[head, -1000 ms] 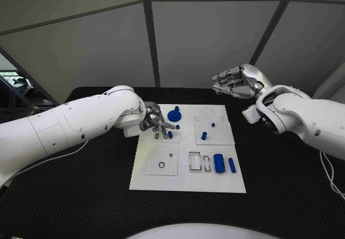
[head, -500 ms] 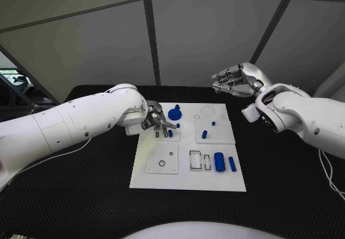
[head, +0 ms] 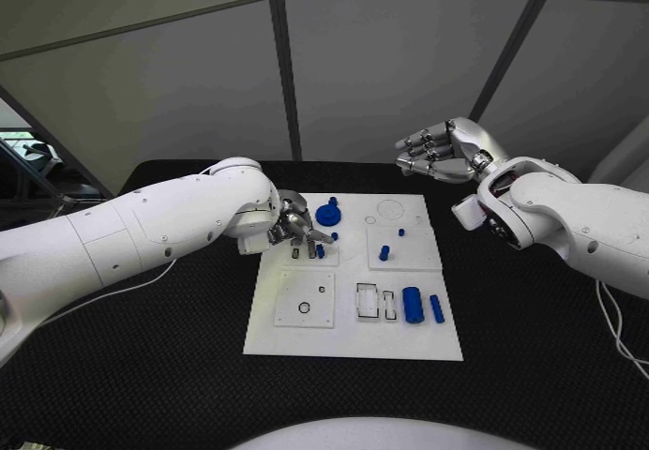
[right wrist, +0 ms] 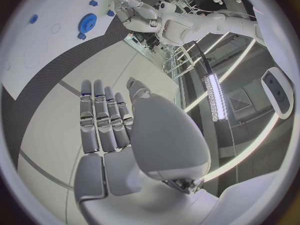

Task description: Assemble the parts on the task board

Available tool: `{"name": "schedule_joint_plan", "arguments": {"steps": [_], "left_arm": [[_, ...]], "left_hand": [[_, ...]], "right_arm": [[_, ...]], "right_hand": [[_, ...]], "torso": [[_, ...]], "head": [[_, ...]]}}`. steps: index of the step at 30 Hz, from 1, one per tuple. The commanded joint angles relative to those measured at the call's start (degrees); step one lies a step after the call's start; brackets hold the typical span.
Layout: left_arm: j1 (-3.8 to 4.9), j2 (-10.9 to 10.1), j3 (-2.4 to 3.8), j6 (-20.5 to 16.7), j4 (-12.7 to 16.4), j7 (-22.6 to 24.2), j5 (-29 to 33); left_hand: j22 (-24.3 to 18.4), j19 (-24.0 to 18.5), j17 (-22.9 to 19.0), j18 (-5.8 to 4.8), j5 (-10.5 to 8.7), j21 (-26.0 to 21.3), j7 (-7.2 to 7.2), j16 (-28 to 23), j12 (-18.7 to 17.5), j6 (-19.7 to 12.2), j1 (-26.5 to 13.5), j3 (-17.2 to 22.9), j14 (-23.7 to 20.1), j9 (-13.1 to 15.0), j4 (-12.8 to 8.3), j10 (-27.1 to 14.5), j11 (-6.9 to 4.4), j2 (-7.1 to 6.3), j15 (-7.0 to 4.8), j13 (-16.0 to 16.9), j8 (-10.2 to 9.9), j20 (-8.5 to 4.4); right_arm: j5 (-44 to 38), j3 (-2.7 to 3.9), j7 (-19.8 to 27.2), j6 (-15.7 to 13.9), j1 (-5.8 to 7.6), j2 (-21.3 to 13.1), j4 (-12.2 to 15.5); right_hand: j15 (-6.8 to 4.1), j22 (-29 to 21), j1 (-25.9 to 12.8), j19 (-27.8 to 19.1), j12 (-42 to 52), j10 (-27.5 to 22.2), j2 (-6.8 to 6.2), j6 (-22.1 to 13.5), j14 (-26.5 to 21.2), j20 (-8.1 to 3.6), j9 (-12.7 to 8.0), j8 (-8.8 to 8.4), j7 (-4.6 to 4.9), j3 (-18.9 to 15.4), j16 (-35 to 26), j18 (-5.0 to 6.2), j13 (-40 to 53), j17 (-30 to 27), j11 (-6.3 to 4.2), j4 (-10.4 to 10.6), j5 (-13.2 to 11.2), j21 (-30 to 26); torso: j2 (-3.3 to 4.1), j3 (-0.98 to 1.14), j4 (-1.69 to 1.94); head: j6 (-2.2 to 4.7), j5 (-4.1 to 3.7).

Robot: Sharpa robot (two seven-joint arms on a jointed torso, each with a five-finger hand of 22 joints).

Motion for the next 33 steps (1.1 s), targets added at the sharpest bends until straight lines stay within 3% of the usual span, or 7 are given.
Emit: {"name": "schedule_joint_plan", "arguments": {"steps": [1,18,33], "left_arm": [[0.09,0.2,0.01,1.6,0.0,-0.3,-0.5],[0.07,1.0,0.01,2.4,-1.0,-0.4,-0.6],[0.05,1.7,0.00,2.8,-2.0,-0.4,-0.6]], "left_hand": [[0.1,0.8,10.9,-4.44,0.30,0.3,0.06,0.1,0.4,0.3,0.2,0.0,4.8,0.1,-0.4,0.5,-0.04,0.41,-0.45,0.1,0.2,-0.02],[0.3,0.9,10.9,-4.47,0.40,0.4,-0.02,0.1,0.3,0.2,1.1,0.5,4.8,0.9,-0.8,0.6,-0.12,1.13,-0.54,0.2,0.3,-0.13],[0.5,1.0,10.9,-4.50,0.40,0.4,-0.07,0.1,0.2,-0.2,3.0,1.8,4.8,2.1,-1.9,0.6,-0.18,1.83,-0.61,0.2,0.4,-0.22]], "right_arm": [[-0.2,0.05,0.6,0.6,0.10,0.1,0.0],[-0.2,0.05,0.5,1.2,0.09,0.4,-0.5],[-0.2,0.05,0.4,1.5,0.08,0.7,-0.7]], "right_hand": [[0.42,-0.1,-0.8,0.2,0.1,-0.4,0.09,0.0,-0.1,0.38,0.1,-0.07,0.44,-0.1,-0.2,0.20,-0.1,-0.1,0.02,-0.1,0.3,-0.3],[0.44,-0.2,-0.9,0.3,0.2,-0.5,0.16,0.0,-0.1,0.40,0.1,-0.07,0.46,-0.1,-0.2,0.20,-0.1,-0.2,0.03,-0.1,0.3,-0.4],[0.45,-0.2,-0.9,0.3,0.2,-0.5,0.21,0.0,-0.2,0.41,0.1,-0.07,0.47,-0.1,-0.2,0.20,-0.1,-0.2,0.03,-0.1,0.3,-0.5]], "torso": [[0.01,0.02,-0.01],[0.11,0.02,0.11],[0.19,-0.09,0.09]], "head": [[0.13,0.00],[0.03,-0.21],[-0.20,-0.27]]}}
